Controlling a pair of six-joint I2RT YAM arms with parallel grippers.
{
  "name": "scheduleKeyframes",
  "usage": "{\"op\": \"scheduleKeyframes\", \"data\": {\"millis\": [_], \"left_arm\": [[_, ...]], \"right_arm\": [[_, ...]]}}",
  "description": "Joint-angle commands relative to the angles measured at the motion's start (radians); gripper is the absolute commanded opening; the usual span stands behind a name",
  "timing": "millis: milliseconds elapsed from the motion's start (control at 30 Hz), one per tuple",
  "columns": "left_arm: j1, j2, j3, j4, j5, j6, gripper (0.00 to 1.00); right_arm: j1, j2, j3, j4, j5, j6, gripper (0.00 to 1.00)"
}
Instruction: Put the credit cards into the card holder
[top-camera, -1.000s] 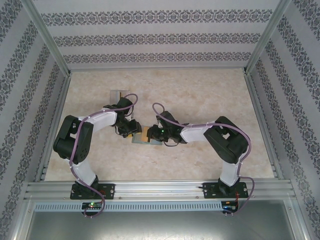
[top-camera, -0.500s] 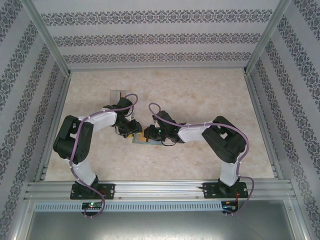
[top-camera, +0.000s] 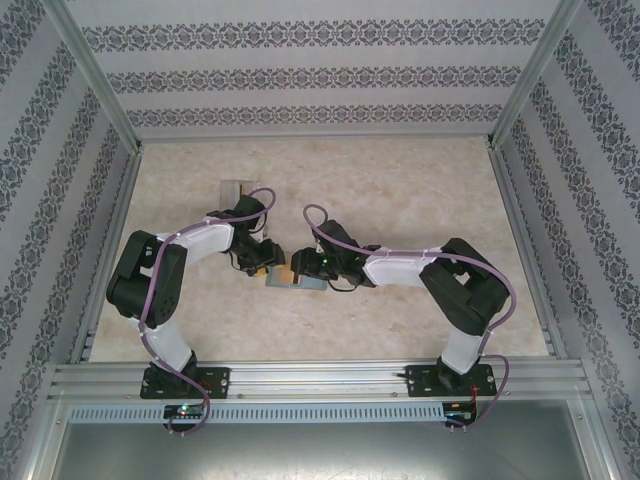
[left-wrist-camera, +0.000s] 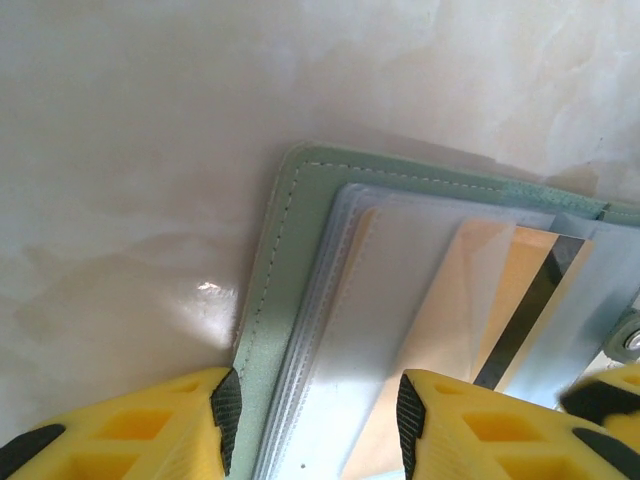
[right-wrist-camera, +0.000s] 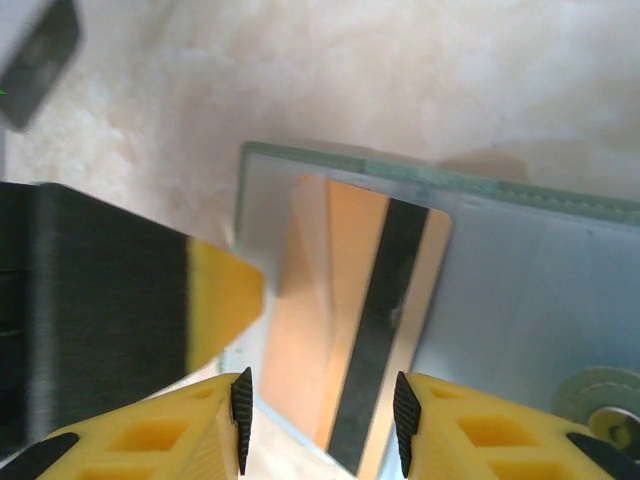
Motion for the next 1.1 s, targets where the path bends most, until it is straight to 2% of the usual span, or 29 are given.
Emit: {"op": "scheduleKeyframes", "data": {"millis": [0, 100, 267, 767, 1067], "left_arm": [[0.008, 0.008, -0.027, 0.013, 0.026, -0.023, 0.49], [0.01, 0.007, -0.028, 0.014, 0.03, -0.023, 0.48], [0.01, 0.006, -0.029, 0.022, 0.044, -0.028, 0.47], [0.012, 0.002, -0.035, 0.043, 0.077, -0.038, 0.45], [0.012, -0.006, -0.042, 0.055, 0.091, -0.05, 0.45]], "right_arm": [[0.014, 0.028, 0.018, -0.033, 0.011, -0.006, 0.42], [0.011, 0.052, 0.028, -0.032, -0.005, -0.002, 0.35], [0.017, 0.062, 0.04, -0.035, 0.002, -0.017, 0.34], [0.035, 0.083, 0.09, -0.06, 0.01, -0.066, 0.15], [0.032, 0.086, 0.08, -0.013, -0.027, -0.065, 0.13]]}}
